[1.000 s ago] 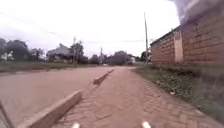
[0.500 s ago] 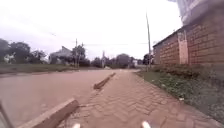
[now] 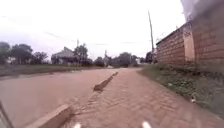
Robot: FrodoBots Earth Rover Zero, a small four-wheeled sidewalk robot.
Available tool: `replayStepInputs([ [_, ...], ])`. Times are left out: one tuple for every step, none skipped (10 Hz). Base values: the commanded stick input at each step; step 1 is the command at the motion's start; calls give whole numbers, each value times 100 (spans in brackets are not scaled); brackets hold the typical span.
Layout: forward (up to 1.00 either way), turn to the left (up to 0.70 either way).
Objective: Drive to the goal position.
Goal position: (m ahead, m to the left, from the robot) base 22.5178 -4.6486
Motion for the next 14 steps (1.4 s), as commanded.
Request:
replayStepInputs([
  [50, -50],
  [50, -46],
  [50, -45],
  [50, -22],
  [50, 15],
  [50, 12],
  [50, 4],
  [50, 8],
  [50, -10],
  [50, -50],
  [50, -50],
  [50, -50],
  [50, -49],
  [50, 14],
])
